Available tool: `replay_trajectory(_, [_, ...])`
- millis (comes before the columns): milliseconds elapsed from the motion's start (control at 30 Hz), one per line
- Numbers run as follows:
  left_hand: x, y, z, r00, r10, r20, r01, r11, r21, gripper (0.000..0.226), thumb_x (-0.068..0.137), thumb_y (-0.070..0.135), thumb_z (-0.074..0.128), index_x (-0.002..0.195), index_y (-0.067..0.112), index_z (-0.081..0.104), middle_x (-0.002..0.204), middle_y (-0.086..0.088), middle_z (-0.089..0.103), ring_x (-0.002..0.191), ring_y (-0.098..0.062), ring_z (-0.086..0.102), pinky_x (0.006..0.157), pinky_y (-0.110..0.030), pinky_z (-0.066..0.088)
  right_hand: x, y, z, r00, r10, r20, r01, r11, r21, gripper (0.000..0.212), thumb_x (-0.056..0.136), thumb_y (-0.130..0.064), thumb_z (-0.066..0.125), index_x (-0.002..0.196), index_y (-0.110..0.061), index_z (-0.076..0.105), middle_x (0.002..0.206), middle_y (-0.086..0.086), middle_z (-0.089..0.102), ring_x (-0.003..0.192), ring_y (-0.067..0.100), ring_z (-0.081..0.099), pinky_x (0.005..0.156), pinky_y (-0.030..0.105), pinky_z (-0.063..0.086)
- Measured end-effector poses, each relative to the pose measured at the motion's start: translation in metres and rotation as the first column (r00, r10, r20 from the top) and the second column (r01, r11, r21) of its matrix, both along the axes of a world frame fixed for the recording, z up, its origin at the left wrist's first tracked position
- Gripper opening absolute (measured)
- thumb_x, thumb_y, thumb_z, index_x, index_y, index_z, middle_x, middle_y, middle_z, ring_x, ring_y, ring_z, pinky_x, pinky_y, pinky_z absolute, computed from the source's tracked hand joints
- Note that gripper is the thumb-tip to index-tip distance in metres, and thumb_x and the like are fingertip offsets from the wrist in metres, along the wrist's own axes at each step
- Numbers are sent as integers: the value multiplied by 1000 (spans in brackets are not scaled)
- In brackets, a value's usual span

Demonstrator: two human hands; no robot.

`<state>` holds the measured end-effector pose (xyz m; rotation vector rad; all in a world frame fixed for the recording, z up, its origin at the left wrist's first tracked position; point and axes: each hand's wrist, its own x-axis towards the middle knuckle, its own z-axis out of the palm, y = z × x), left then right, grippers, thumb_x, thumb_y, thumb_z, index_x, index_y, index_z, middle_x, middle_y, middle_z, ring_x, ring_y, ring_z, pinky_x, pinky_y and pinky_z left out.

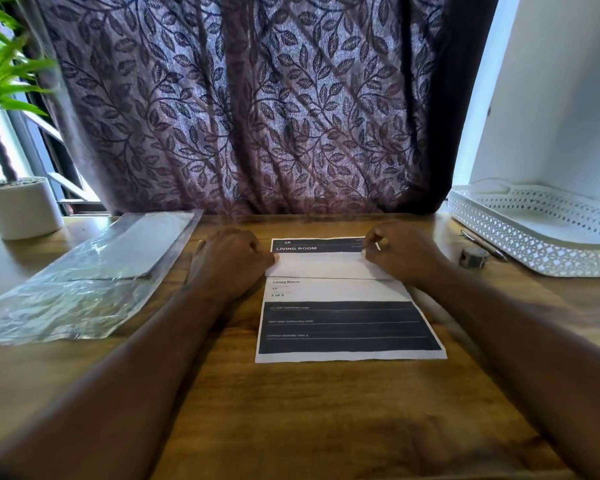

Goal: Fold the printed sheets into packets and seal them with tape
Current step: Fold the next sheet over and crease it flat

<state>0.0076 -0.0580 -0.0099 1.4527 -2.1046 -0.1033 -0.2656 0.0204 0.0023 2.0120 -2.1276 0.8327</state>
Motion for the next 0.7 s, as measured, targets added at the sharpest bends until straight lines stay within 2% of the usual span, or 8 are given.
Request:
replay_trajectory(67, [3, 11, 3, 999, -33, 7, 33, 999, 1, 30, 78, 54, 69, 68, 25, 69, 83, 10, 67, 75, -10, 61, 69, -35, 56, 19, 6, 5, 1000, 20, 12, -20, 999, -36, 4, 88, -22, 71, 86, -20, 74, 84, -8, 65, 69, 0, 52, 57, 15, 32])
replay_trajectory(133, [7, 31, 6, 998, -68, 14, 68, 998, -16, 26, 82, 44, 73, 68, 24, 67, 83, 10, 64, 74, -6, 57, 62, -29, 51, 48, 13, 13, 996, 87, 16, -86, 994, -70, 6, 88, -22, 71, 86, -19, 75, 82, -7, 65, 68, 2, 53, 57, 16, 33])
replay_trajectory(233, [28, 51, 7, 996, -77, 44, 83, 983, -165, 21, 83, 43, 71, 74, 24, 67, 88, 11, 60, 80, -8, 55, 67, -29, 52, 111, 24, 21, 971, 237, 19, -235, 970, -68, 6, 89, -25, 71, 90, -20, 75, 77, -10, 62, 67, 1, 53, 60, 21, 36])
replay_trajectory(333, [62, 57, 4, 992, -119, 49, 126, 974, -189, 26, 81, 44, 57, 92, 24, 69, 104, 3, 64, 100, -20, 59, 84, -38, 52, 172, 32, 18, 933, 359, 34, -357, 933, -49, 14, 90, -24, 69, 102, -18, 74, 92, -4, 69, 80, 12, 61, 70, 29, 49])
replay_trajectory(433, [106, 67, 1, 992, -113, 52, 122, 966, -229, 38, 89, 34, 58, 124, 20, 59, 138, -4, 53, 127, -25, 49, 101, -42, 47, 224, 37, 10, 885, 458, 82, -457, 889, -29, 27, 93, -19, 63, 120, -18, 66, 103, -5, 65, 87, 10, 55, 70, 17, 41])
replay_trajectory(533, [164, 74, -4, 998, -14, 58, 29, 963, -267, 46, 88, 13, 64, 132, 20, 54, 144, -3, 50, 133, -24, 45, 104, -41, 45, 268, 38, 1, 854, 514, 81, -514, 857, -32, 33, 93, -16, 63, 126, -20, 61, 118, -1, 66, 95, 9, 55, 76, 16, 43])
replay_trajectory(600, [196, 74, -7, 993, 51, 110, -18, 958, -286, 49, 85, 15, 67, 132, 21, 55, 143, -2, 52, 134, -26, 46, 101, -46, 49, 289, 39, 0, 835, 544, 83, -547, 837, 10, 36, 96, -17, 62, 131, -23, 59, 128, -1, 64, 111, 13, 59, 91, 24, 50])
replay_trajectory(700, [232, 75, -7, 973, 150, 176, -97, 955, -279, 52, 82, 25, 72, 132, 24, 56, 143, -1, 53, 135, -26, 47, 97, -48, 51, 323, 37, 1, 780, 621, 77, -626, 776, 74, 39, 98, -12, 58, 136, -22, 59, 137, 1, 62, 122, 17, 59, 98, 21, 42])
